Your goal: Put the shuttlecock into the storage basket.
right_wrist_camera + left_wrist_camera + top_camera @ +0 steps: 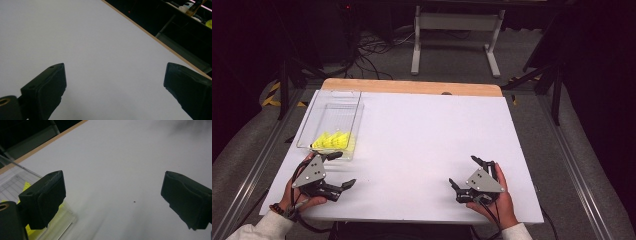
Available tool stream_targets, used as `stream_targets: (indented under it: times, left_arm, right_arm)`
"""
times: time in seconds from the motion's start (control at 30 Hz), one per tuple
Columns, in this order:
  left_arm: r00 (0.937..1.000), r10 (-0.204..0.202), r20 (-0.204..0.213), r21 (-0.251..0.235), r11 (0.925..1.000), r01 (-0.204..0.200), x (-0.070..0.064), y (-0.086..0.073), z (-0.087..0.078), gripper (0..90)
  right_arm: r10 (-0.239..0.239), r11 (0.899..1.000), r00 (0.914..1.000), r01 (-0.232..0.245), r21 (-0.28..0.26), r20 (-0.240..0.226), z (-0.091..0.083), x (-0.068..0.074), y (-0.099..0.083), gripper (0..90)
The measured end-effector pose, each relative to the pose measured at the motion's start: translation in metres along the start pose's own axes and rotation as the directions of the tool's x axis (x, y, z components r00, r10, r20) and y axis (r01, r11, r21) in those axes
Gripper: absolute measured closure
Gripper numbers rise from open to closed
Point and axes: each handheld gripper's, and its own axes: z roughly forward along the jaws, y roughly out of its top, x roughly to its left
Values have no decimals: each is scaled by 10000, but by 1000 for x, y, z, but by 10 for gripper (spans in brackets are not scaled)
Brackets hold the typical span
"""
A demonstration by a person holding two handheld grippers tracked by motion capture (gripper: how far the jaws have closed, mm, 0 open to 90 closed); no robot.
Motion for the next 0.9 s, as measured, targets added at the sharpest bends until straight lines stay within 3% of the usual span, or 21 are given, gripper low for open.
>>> stream_targets:
  times: [0.9]
  left_arm:
    - [10000,-54,26,48,10000,54,1,0,2,68]
  right_arm:
    - [71,9999,10000,-70,86,-69,1,-2,-2,54]
